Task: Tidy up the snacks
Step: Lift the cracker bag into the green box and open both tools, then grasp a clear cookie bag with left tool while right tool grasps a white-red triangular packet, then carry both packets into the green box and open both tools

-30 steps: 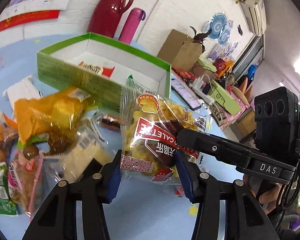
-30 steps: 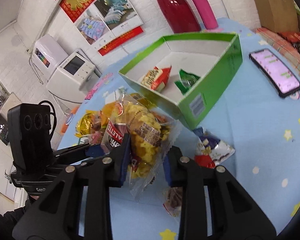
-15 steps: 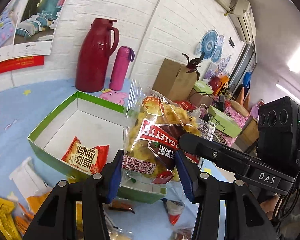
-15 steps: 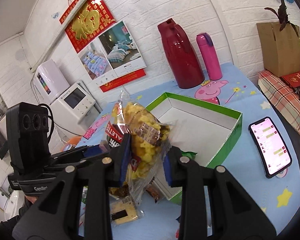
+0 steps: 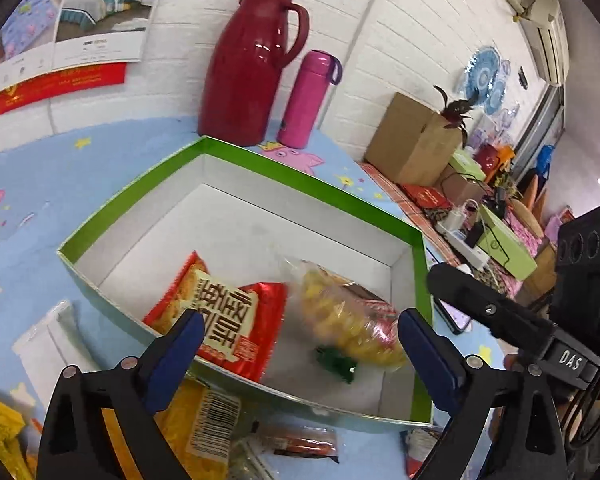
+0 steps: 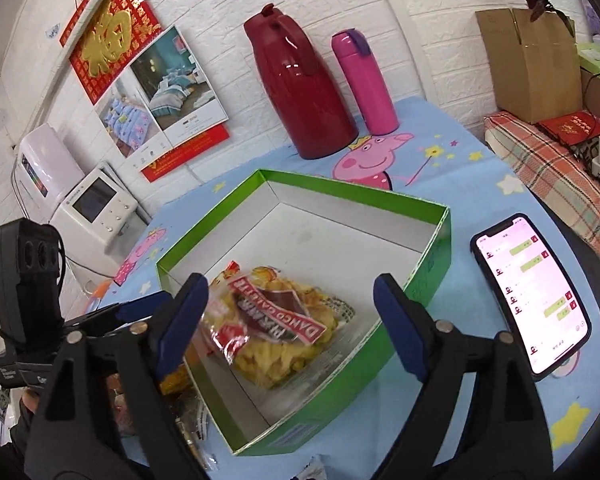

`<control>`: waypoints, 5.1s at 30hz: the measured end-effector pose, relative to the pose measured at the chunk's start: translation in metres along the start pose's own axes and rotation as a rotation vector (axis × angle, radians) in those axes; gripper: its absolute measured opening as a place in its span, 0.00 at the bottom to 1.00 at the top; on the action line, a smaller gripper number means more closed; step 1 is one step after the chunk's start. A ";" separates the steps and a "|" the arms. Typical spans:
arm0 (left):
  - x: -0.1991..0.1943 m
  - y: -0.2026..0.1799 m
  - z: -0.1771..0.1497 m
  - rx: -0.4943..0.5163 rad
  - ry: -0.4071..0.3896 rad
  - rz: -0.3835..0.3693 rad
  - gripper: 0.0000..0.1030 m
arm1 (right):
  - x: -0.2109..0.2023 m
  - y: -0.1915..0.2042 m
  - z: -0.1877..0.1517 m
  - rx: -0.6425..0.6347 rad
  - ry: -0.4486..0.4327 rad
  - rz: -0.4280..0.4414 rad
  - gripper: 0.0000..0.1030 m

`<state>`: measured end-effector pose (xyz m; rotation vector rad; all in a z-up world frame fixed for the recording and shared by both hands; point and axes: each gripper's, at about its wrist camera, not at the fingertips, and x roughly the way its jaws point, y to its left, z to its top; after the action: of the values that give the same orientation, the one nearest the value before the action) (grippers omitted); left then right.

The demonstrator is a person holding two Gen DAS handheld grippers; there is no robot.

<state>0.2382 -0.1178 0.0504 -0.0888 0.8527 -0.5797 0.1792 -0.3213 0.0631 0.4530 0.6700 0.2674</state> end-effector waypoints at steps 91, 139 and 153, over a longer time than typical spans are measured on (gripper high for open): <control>-0.015 -0.099 -0.156 0.146 0.214 -0.114 0.71 | -0.094 -0.011 -0.127 -0.084 0.150 -0.217 0.41; -0.021 0.020 0.004 -0.070 -0.076 0.158 1.00 | -0.007 0.033 -0.028 -0.233 -0.052 -0.148 0.88; -0.144 0.032 -0.053 -0.058 -0.188 0.156 1.00 | -0.081 0.085 -0.063 -0.251 -0.093 -0.018 0.92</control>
<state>0.1396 -0.0086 0.1047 -0.1263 0.6868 -0.3938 0.0693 -0.2576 0.1041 0.2180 0.5414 0.3072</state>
